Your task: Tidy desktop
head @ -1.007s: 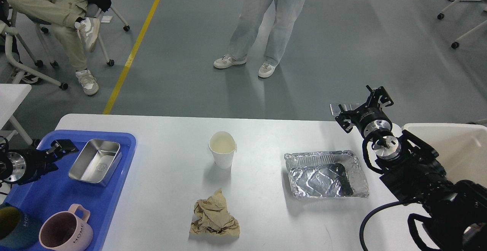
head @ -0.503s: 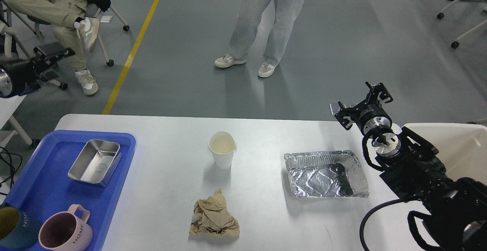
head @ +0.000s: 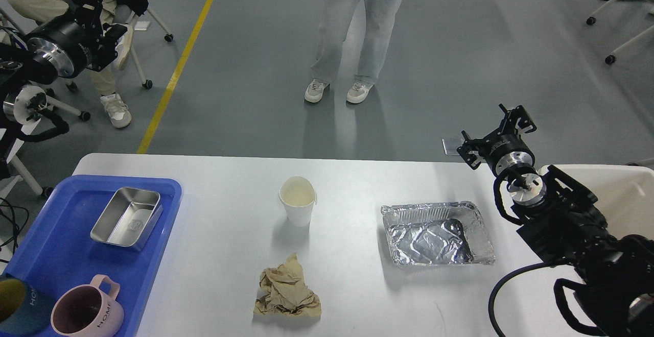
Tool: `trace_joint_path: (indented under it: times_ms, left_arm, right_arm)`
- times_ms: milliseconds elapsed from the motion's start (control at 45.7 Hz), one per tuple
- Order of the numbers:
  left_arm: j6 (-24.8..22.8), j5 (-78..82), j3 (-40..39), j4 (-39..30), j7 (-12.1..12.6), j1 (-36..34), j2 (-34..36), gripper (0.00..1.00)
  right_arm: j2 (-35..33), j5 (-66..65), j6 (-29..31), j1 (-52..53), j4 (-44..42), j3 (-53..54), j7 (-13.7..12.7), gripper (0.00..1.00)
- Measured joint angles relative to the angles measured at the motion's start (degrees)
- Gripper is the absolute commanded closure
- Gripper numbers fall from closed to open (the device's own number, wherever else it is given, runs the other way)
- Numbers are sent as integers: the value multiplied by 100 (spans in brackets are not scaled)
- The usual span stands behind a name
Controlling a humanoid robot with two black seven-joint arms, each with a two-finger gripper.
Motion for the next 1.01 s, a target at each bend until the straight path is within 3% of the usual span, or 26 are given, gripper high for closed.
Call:
trace_joint_path:
  times_ms: [263,482,635,744,854,1007]
  left_arm:
    - [-110,-1129,-1444,2,-8,748,-269,4]
    - [-128,-1223,-1901,-1,-20,1115,-642,4]
    - [-167,-1436,-2605,-2,-24,1407,-862,3]
    - [-528,-1597,-3282,-13,30,1742,-1021,3]
    - [-1047,-1686,-3699,-25,69,2065,-1114,3]
    - [-1244,-1760,-3854,-52,215,2390,-1157,3]
  right_arm:
    - [-129,7,10,122,0,16,-8,0]
    - [-336,3,198,196,8,18,2,0]
    - [-644,-161,337,207,9,-4,292,0]
    - [-793,-656,342,176,7,-8,535,0]
    - [-777,-1086,348,151,37,-21,586,0]
    - [-908,-1740,387,141,393,-477,595,0]
